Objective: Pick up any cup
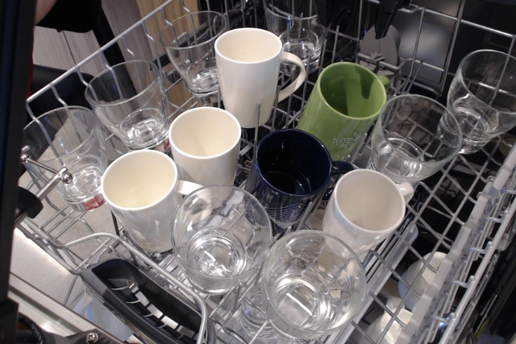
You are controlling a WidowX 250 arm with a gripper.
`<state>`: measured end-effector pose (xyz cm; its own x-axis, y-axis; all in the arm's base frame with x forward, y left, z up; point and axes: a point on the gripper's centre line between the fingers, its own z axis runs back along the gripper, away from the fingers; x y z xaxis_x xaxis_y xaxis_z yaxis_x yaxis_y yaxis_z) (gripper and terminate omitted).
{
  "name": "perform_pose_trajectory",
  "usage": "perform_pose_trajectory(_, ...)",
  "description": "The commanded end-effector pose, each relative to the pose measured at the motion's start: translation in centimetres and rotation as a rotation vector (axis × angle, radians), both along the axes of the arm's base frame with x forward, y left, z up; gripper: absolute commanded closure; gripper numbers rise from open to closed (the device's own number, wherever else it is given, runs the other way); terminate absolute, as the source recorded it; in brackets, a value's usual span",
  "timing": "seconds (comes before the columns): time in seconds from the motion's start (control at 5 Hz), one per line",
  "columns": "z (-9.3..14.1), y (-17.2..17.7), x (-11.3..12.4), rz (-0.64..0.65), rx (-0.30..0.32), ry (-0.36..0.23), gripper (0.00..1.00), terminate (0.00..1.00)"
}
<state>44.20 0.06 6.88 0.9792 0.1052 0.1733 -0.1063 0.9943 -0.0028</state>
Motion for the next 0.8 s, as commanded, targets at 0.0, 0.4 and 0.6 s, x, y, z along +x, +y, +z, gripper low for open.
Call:
perform_pose_trajectory(0.0,0.0,0.0,0.0,0.000,0.000,0.000,0.00,0.00)
perform_pose_trajectory(0.4,-2.1,1.3,1.0,-0.034,0.027,-0.002,0.00,0.00)
perform_pose_trajectory(0.6,-3.3,1.5,1.4,-0.028,0.031,-0.042,0.00,0.00)
